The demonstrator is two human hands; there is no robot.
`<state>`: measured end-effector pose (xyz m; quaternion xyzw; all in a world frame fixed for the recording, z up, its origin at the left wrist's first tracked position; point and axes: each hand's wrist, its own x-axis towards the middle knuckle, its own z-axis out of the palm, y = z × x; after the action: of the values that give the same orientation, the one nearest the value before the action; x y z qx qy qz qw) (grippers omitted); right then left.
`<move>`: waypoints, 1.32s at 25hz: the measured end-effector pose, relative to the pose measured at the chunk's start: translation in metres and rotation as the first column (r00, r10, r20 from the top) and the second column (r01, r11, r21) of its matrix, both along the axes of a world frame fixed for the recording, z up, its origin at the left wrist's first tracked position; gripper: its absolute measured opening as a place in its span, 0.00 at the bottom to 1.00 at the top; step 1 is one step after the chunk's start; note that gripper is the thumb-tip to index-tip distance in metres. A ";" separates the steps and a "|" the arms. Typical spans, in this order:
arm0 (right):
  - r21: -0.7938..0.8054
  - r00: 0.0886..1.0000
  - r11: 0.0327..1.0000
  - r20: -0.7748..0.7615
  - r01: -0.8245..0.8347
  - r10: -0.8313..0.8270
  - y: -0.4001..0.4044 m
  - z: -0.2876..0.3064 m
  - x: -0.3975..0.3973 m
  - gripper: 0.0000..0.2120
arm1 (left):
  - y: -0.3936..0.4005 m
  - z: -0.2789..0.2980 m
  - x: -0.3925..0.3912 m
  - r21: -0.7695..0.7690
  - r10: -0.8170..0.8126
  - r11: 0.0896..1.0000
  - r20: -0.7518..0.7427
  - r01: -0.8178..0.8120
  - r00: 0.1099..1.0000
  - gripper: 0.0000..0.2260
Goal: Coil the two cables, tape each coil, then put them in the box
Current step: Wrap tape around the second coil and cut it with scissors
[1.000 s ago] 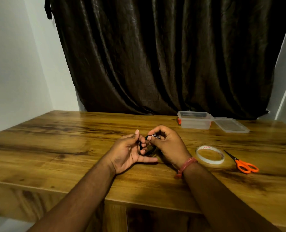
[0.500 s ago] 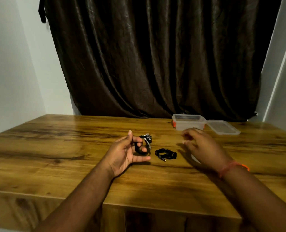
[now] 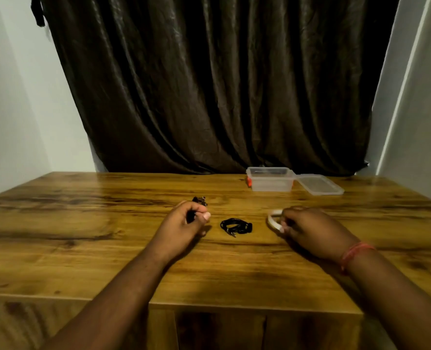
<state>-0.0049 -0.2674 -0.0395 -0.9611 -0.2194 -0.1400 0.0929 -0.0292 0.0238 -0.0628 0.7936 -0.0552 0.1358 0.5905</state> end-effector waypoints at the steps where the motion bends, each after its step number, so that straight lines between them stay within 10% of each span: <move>1: 0.079 0.998 0.996 0.044 -0.037 0.034 0.009 0.001 0.001 0.03 | -0.001 -0.001 0.001 0.092 0.010 0.996 0.039 -0.013 0.999 0.06; 11: 0.167 0.915 0.912 0.223 -0.376 0.336 0.087 -0.018 0.018 0.08 | 0.002 -0.003 0.014 0.252 0.095 0.956 0.221 -0.150 0.971 0.14; 33: 0.282 0.931 0.891 0.188 -0.355 0.312 0.074 -0.021 0.010 0.04 | -0.005 0.001 0.001 0.196 0.053 0.977 0.165 -0.086 0.985 0.03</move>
<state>0.0055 -0.1931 -0.0600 -0.8703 -0.3623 -0.2205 0.2504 -0.0280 0.0190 -0.0617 0.8378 -0.0877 0.2129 0.4951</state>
